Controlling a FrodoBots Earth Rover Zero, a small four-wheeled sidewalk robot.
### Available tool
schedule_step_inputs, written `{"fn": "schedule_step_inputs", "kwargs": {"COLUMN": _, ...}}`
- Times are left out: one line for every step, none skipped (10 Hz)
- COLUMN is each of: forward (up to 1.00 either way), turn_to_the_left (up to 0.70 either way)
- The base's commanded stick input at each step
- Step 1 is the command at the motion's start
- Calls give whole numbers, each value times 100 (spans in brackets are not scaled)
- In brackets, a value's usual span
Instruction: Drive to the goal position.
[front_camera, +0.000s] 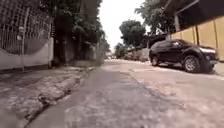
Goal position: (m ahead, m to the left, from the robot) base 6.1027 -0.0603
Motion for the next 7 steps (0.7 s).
{"fn": "schedule_step_inputs", "kwargs": {"forward": 100, "turn_to_the_left": 0}}
{"fn": "schedule_step_inputs", "kwargs": {"forward": 100, "turn_to_the_left": 0}}
{"fn": "schedule_step_inputs", "kwargs": {"forward": 100, "turn_to_the_left": 0}}
{"fn": "schedule_step_inputs", "kwargs": {"forward": 100, "turn_to_the_left": 0}}
{"fn": "schedule_step_inputs", "kwargs": {"forward": 100, "turn_to_the_left": 0}}
{"fn": "schedule_step_inputs", "kwargs": {"forward": 100, "turn_to_the_left": 7}}
{"fn": "schedule_step_inputs", "kwargs": {"forward": 100, "turn_to_the_left": 27}}
